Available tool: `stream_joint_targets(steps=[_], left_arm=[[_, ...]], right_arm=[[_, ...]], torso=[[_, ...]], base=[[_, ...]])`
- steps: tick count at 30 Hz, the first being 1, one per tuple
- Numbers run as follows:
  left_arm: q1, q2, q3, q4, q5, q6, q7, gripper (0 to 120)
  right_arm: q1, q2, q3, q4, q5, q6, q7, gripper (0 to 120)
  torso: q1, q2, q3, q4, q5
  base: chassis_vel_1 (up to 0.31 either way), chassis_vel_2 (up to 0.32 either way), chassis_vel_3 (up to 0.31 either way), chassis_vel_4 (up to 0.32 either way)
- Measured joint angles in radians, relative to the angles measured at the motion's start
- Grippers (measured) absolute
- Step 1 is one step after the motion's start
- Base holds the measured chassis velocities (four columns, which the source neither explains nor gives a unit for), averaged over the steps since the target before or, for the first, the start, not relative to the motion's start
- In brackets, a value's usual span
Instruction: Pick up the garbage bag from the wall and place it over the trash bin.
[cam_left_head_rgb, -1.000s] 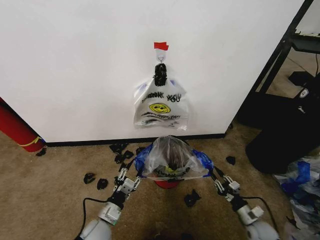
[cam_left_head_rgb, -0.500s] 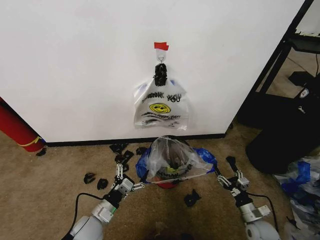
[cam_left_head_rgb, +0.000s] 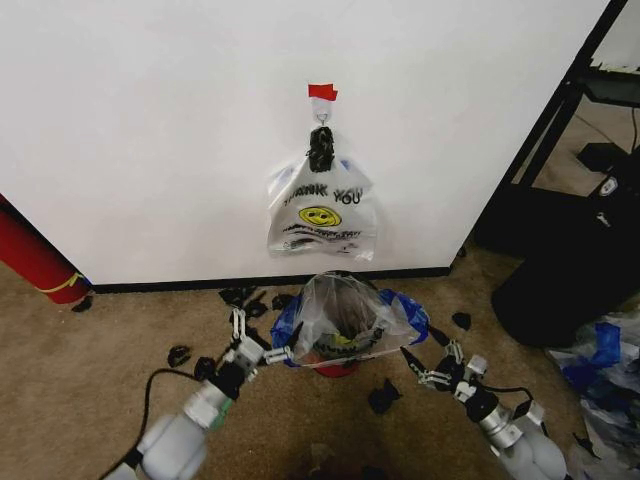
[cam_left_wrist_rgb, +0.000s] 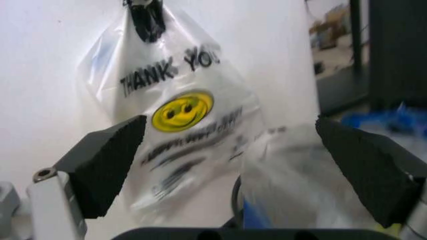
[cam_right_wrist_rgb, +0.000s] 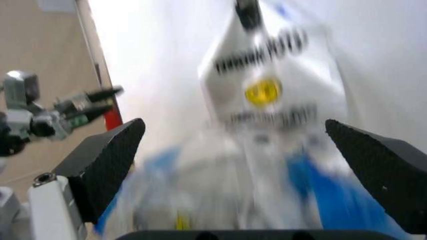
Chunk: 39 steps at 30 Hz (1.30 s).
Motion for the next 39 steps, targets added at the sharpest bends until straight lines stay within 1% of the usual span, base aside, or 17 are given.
stream_joint_targets(steps=[3,4,7,8,9,12,14,16,17,19,22,25,30,32,34,36,39], left_arm=[[-0.127,0.062,0.05,0.012,-0.176,0.035,0.092,100],[-0.127,0.062,0.05,0.012,-0.176,0.035,0.092,100],[-0.312,0.095,0.142,0.089,-0.276,0.068,0.185,100],[-0.381,0.098,0.193,0.13,-0.292,0.074,0.216,100],[-0.381,0.098,0.193,0.13,-0.292,0.074,0.216,100],[-0.602,0.077,0.337,0.279,-0.316,0.088,0.384,100],[-0.696,0.055,0.405,0.346,-0.316,0.095,0.452,100],[-0.823,0.007,0.522,0.449,-0.314,0.098,0.495,100],[-0.823,0.007,0.522,0.449,-0.314,0.098,0.495,100],[-0.922,-0.041,0.6,0.536,-0.31,0.105,0.498,100],[-1.005,-0.085,0.656,0.596,-0.301,0.13,0.5,100],[-1.035,-0.105,0.673,0.603,-0.296,0.165,0.488,100],[-1.083,-0.137,0.709,0.59,-0.258,0.32,0.452,100],[-1.085,-0.139,0.711,0.592,-0.253,0.326,0.45,100],[-1.096,-0.154,0.722,0.61,-0.218,0.369,0.436,100],[-1.12,-0.185,0.739,0.638,-0.153,0.471,0.436,97],[-1.137,-0.202,0.747,0.643,-0.119,0.526,0.439,97]], right_arm=[[0.012,0.008,-0.013,0.094,-0.092,0.062,0.203,100],[0.012,0.008,-0.013,0.094,-0.092,0.062,0.203,100],[0.036,0.025,-0.038,0.167,-0.193,0.095,0.416,100],[0.037,0.029,-0.042,0.186,-0.21,0.099,0.451,100],[0.037,0.029,-0.042,0.186,-0.21,0.099,0.451,100],[0.032,0.047,-0.044,0.231,-0.291,0.109,0.558,100],[0.032,0.055,-0.04,0.239,-0.346,0.122,0.601,100],[0.036,0.069,-0.028,0.24,-0.457,0.158,0.664,100],[0.036,0.069,-0.028,0.24,-0.457,0.158,0.664,100],[0.036,0.08,-0.016,0.243,-0.531,0.182,0.716,100],[0.026,0.093,-0.009,0.271,-0.574,0.187,0.826,100],[0.015,0.1,-0.004,0.283,-0.593,0.187,0.885,100],[-0.006,0.118,0.019,0.288,-0.654,0.187,0.942,100],[-0.007,0.119,0.021,0.288,-0.661,0.187,0.949,100],[-0.008,0.126,0.028,0.288,-0.685,0.186,0.971,100],[-0.025,0.137,0.03,0.311,-0.706,0.18,1.013,100],[-0.043,0.14,0.025,0.329,-0.71,0.178,1.016,100]], torso=[[0.0,0.0,0.0,-0.0003,-0.0006],[0.0,0.0,0.0,-0.0003,-0.0006],[0.0,0.0,0.0,0.0001,-0.0002],[0.0,0.0,0.0,0.0,-0.0003],[0.0,0.0,0.0,0.0,-0.0003],[0.0,0.0,0.0,-0.0004,-0.0006],[0.0,0.0,0.0,-0.0005,0.0003],[0.0,0.0,0.0,-0.0004,-0.0004],[0.0,0.0,0.0,-0.0004,-0.0004],[0.0,0.0,0.0,-0.0005,-0.0001],[0.0,0.0,0.0,-0.0004,-0.0002],[0.0,0.0,0.0,-0.0001,0.0001],[0.0,0.0,0.0,-0.0001,0.0001],[0.0,0.0,0.0,-0.0001,0.0001],[0.0,0.0,0.0,-0.0001,-0.0001],[0.0,0.0,0.0,0.0001,-0.0001],[0.0,0.0,0.0,-0.0002,-0.0001]], base=[[0.0,0.0,0.0,0.0],[0.0,0.0,0.0,0.0],[0.0,0.0,0.0,0.0],[0.0,0.0,0.0,0.0],[0.0,0.0,0.0,0.0],[0.0,0.0,0.0,0.0],[0.0,0.0,0.0,0.0],[0.0,0.0,0.0,0.0],[0.0,0.0,0.0,0.0],[0.0,0.0,0.0,0.0],[0.0,0.0,0.0,0.0],[0.0,0.0,0.0,0.0],[0.0,0.0,0.0,0.0],[0.0,0.0,0.0,0.0],[0.0,0.0,0.0,0.0],[0.0,0.0,0.0,0.0],[0.0,0.0,0.0,0.0]])
